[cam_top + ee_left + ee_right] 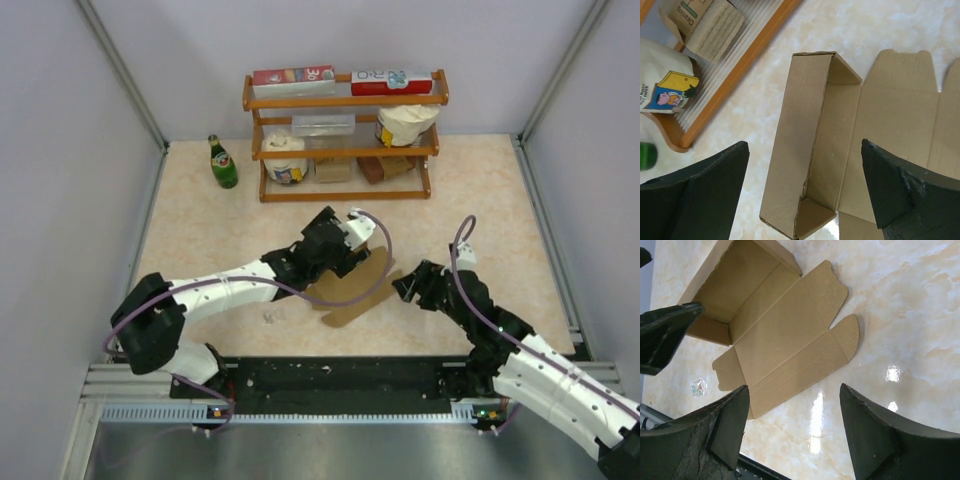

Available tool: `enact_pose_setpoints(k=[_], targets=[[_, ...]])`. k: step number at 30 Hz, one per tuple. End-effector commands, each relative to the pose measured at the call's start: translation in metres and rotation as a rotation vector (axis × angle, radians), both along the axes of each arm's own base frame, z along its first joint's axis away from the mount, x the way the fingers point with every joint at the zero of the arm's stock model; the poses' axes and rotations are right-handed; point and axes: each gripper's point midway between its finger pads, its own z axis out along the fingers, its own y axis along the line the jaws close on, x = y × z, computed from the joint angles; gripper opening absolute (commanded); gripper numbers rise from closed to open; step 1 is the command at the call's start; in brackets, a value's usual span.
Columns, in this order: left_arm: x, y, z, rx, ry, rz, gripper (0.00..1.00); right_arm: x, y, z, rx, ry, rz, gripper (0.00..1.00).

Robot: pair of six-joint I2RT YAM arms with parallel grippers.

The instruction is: Fold the paper box

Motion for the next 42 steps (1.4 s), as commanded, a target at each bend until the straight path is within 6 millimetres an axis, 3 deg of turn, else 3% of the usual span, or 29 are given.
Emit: enact_pose_setpoints(k=[1, 6, 14, 21, 26, 30, 36, 42], targets=[[0.016, -0.001, 0.005, 0.172, -0.115, 0.086, 0.97, -0.008, 0.001, 0.006, 0.039, -0.025, 0.024, 0.72], [0.024, -0.002, -0.021, 0.339, -0.116, 0.137, 0.94, -0.012, -0.001, 0.007, 0.048, -0.043, 0.031, 0.72], [0.035, 0.008, -0.033, 0.465, -0.157, 0.227, 0.86, -0.011, -0.003, 0.006, 0.031, -0.054, 0.036, 0.72], [0.039, 0.007, -0.026, 0.492, -0.193, 0.248, 0.59, -0.01, -0.005, 0.002, 0.011, -0.058, 0.027, 0.72], [0.038, 0.006, -0.022, 0.49, -0.195, 0.235, 0.22, -0.01, -0.004, 0.001, 0.013, -0.059, 0.033, 0.71], [0.037, 0.004, -0.022, 0.473, -0.189, 0.224, 0.0, -0.01, -0.003, 0.003, 0.021, -0.063, 0.04, 0.71], [0.043, 0.006, -0.037, 0.463, -0.132, 0.225, 0.0, -0.013, 0.003, 0.032, 0.054, -0.115, 0.084, 0.74], [0.045, 0.017, -0.051, 0.339, 0.021, 0.282, 0.0, -0.015, -0.011, 0.058, 0.064, -0.11, 0.018, 0.84]])
